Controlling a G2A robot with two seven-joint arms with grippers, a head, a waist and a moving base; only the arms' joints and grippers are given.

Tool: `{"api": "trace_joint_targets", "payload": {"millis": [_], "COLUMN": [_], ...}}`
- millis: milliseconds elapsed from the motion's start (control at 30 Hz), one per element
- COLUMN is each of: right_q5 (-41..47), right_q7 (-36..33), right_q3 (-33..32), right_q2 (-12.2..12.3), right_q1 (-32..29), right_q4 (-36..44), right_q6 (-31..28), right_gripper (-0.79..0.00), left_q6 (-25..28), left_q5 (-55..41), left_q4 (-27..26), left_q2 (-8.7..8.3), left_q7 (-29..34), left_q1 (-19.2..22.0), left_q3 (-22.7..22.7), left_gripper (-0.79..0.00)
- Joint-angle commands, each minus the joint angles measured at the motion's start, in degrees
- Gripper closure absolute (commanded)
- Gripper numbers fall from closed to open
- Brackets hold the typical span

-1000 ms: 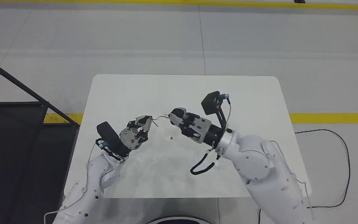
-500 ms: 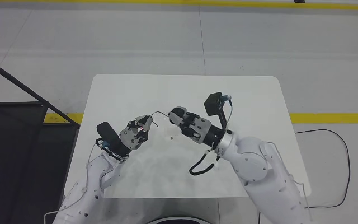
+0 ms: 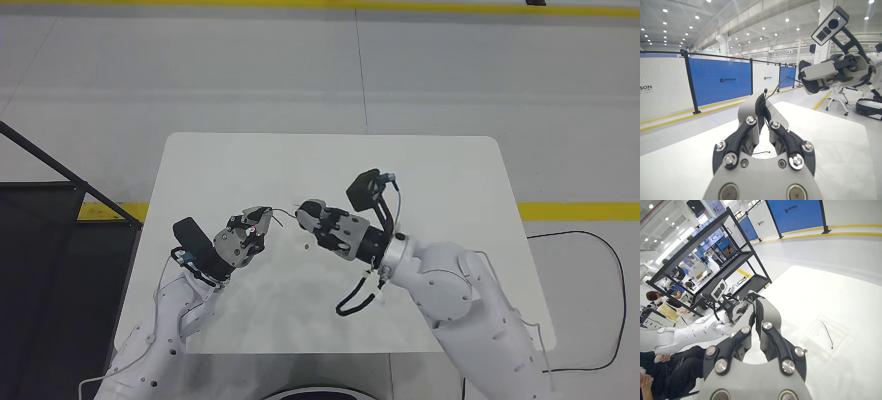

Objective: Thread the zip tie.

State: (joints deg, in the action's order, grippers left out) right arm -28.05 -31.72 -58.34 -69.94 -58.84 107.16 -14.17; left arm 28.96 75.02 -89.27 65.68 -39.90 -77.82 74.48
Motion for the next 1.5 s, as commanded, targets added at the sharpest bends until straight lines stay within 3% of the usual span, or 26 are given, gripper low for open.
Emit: {"api": "trace_joint_targets", "payload": {"millis": [0,467,1467], "right_q5": [0.4,-3.5,-7.4], "right_q7": [0.3,3.2,6.8], "right_q3": [-0.4,-8.5,-5.5], "right_q2": [0.0,1.7,1.2], "right_q1": [0.0,-9.6,-9.1], "right_q4": [-0.1,7.0,4.0], "right_q6": [0.0,-4.3,-4.2], "right_gripper": [0.0,0.0,0.0], "left_q6": [0.0,-2.5,-5.0], "left_q5": [0.0,-2.0,-2.5], "left_q4": [0.0,-1.6,-3.0], "left_q2": [0.0,0.26,0.78], "left_q7": [0.0,2.4,5.8], "left_q1": [0.0,-0.6,-0.8], "left_q3": [0.0,0.8,0.4], "left_gripper": [0.0,0.0,0.0]}}
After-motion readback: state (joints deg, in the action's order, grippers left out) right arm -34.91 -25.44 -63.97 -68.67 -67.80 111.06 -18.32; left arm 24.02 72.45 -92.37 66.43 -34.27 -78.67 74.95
